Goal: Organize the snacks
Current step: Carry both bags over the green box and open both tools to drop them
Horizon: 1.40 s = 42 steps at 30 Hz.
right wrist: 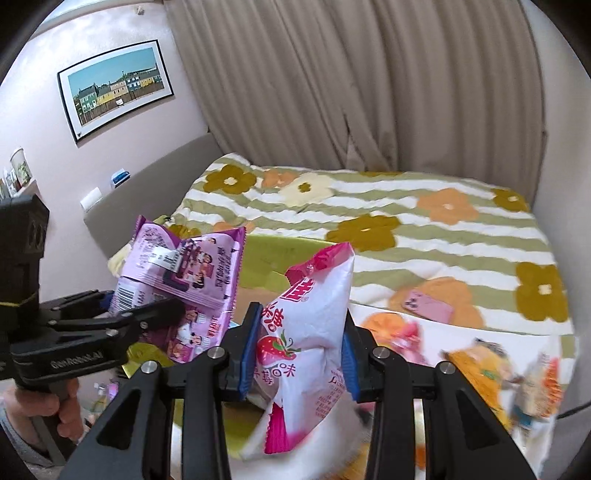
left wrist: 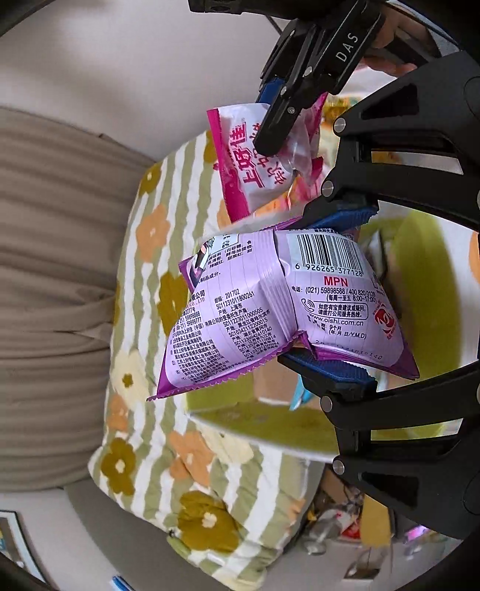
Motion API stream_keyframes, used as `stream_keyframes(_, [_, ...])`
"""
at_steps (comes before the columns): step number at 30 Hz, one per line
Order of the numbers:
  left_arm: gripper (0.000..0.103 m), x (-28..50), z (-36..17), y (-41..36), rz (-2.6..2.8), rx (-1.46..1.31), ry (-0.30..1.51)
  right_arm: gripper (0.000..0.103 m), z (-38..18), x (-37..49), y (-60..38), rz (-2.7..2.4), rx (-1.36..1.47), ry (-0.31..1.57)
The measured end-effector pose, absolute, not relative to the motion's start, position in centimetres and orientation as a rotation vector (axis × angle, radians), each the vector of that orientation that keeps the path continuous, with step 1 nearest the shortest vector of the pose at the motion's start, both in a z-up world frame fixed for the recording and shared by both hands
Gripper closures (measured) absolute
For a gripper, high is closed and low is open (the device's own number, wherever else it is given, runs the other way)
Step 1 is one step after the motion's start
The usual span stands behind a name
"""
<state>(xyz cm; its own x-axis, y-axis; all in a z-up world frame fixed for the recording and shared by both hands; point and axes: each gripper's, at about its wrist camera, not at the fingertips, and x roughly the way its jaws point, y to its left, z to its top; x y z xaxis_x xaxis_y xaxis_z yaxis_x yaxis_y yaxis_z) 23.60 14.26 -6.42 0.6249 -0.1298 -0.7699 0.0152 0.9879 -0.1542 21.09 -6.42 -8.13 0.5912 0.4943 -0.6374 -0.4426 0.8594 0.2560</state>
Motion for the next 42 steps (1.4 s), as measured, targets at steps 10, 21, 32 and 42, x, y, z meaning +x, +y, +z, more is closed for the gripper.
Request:
stream_keyframes(10, [0.048, 30.9, -10.9, 19.1, -0.117, -0.096, 0.990, 0.068, -10.9, 26.0, 0.1, 0.496, 0.039, 0.849])
stream_keyframes(21, [0.000, 32.0, -12.8, 20.4, -0.083, 0.009, 0.997, 0.068, -12.3, 28.3, 1.1, 0.423, 0.042, 0.900])
stream_keyframes(32, [0.000, 28.7, -12.8, 22.4, -0.072, -0.053, 0.999, 0.068, -13.2, 29.8, 2.6, 0.400, 0.023, 0.943])
stream_keyframes(42, [0.000, 27.0, -13.3, 22.3, -0.075, -0.045, 1.014, 0.000, -13.7, 29.2, 2.8, 0.379, 0.015, 0.906])
